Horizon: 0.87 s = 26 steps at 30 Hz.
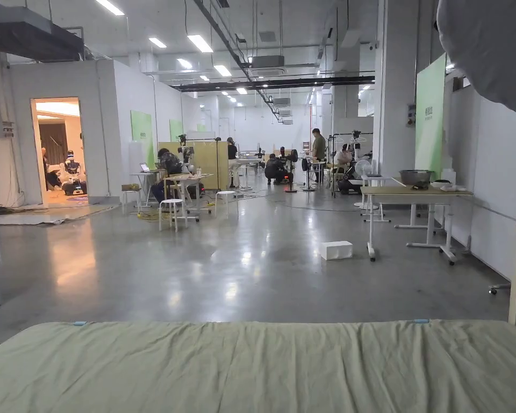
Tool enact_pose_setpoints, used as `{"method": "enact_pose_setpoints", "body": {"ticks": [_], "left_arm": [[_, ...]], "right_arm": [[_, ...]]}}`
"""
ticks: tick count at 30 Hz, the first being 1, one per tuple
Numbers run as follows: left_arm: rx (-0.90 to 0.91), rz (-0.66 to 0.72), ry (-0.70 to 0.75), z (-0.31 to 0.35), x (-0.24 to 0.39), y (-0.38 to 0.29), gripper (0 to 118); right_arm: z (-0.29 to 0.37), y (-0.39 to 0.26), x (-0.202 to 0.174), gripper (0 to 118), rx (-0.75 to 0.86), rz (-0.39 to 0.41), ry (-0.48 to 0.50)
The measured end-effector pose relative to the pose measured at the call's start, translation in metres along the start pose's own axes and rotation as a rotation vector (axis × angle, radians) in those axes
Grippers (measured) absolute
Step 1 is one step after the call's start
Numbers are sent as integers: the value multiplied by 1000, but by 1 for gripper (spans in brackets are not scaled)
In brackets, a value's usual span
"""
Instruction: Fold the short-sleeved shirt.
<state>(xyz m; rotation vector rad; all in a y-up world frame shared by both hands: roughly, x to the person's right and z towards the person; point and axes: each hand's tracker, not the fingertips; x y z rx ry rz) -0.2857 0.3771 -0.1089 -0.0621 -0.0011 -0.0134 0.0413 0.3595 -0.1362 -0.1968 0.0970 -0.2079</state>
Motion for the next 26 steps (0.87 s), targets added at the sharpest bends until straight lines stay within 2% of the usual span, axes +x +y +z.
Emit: {"method": "enact_pose_setpoints", "body": {"ticks": [2,4,6,11,16,18,22,26], "left_arm": [[-1,-3,-4,0,0,-1,118],[-4,-11,-5,0,1,-1,118],[-6,-16,0,0,1,-1,118],[-5,-1,0,1,1,-1,118],[-11,-11,-12,1,4,-2,118],[-13,-16,-17,0,5,-3,118],[-14,-19,-20,0,6,-3,118],[-12,-19,-24,1,6,-3,118]], "right_arm": [[3,3,-2,118,-1,-83,74],[7,9,-4,118,-29,-129,136],[12,16,-8,118,-43,-153,122],[19,21,-16,118,-43,-117,101],[19,19,-9,118,-79,-191,107],[20,17,-8,118,-78,-190,83],[18,14,-4,118,-83,-133,36],[17,15,1,118,-76,-176,23]]}}
